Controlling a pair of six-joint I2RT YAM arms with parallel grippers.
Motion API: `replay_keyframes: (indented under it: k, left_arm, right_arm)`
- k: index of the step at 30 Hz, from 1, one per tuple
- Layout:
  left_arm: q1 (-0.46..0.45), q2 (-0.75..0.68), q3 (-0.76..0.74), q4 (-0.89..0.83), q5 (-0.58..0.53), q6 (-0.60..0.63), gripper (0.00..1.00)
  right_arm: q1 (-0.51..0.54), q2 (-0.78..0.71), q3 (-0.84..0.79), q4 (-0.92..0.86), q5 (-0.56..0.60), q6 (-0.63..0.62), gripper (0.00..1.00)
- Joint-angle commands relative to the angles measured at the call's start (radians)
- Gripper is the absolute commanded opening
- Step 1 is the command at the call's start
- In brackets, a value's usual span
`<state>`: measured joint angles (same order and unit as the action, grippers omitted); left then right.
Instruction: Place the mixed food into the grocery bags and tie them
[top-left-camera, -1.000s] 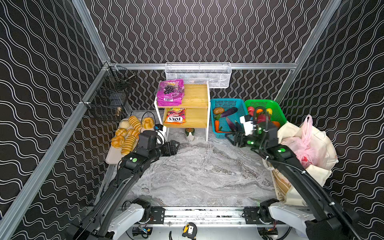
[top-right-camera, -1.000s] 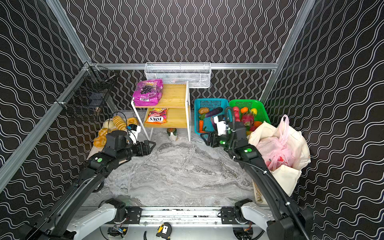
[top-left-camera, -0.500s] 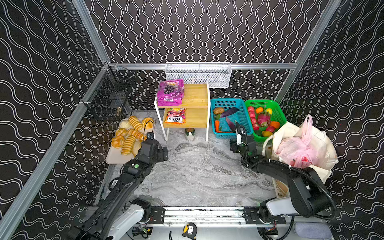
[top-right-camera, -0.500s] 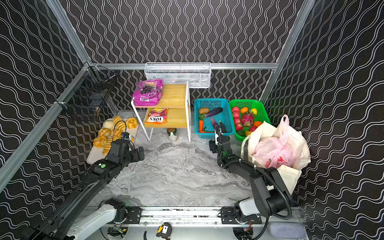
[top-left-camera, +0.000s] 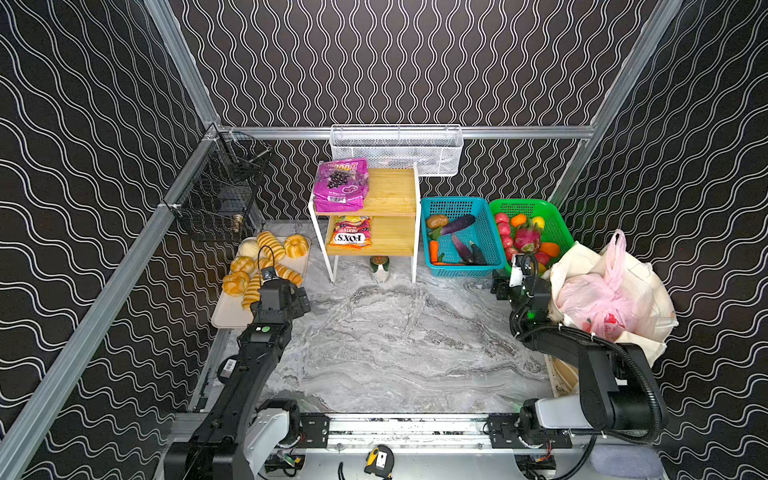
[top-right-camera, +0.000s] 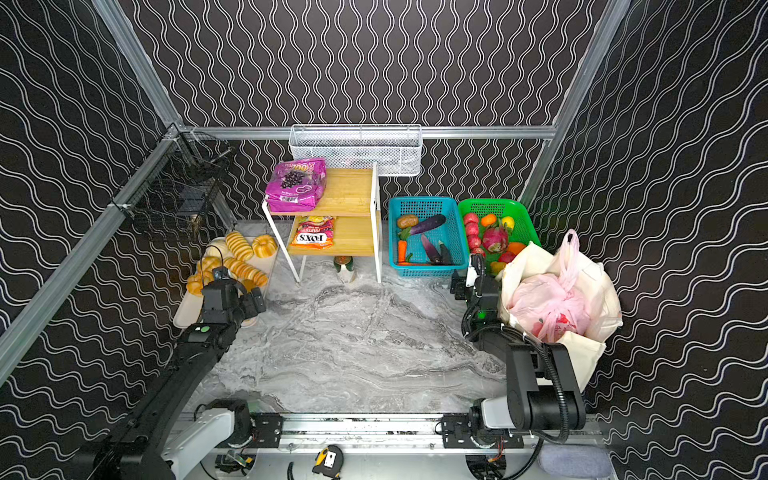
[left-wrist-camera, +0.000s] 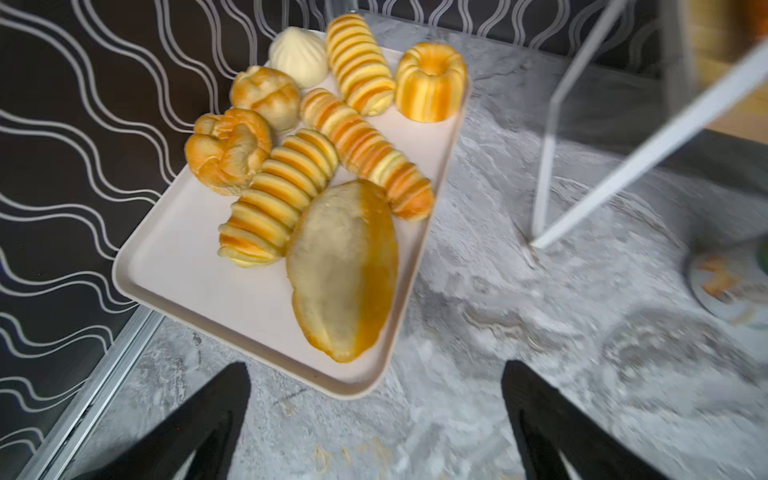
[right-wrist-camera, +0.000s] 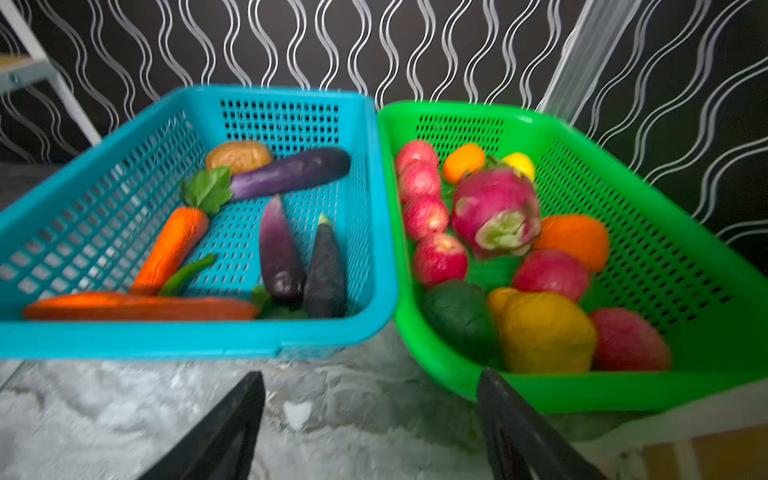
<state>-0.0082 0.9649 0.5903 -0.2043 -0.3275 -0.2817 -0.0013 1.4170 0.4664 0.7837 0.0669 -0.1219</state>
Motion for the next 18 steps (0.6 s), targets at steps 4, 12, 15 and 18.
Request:
replay_keyframes:
  k: [4, 12, 15, 18]
  left_arm:
    - [0.014, 0.023, -0.067, 0.234, -0.024, -0.015, 0.99]
    - [0.014, 0.092, -0.188, 0.583, -0.008, 0.160, 0.98]
    - [0.014, 0.159, -0.189, 0.644, 0.015, 0.208, 0.98]
    - [0.014, 0.233, -0.212, 0.762, 0.049, 0.207, 0.98]
  right_arm:
    - [-0.088, -0.012, -0.030, 0.139, -0.243, 0.127, 0.81]
    - [-0.085, -0.059, -0.030, 0.019, -0.107, 0.114, 0.82]
    - [-0.083, -0.068, -0.042, -0.035, -0.087, 0.127, 0.82]
    - [-0.083, -0.044, -0.098, 0.037, -0.125, 0.100, 0.82]
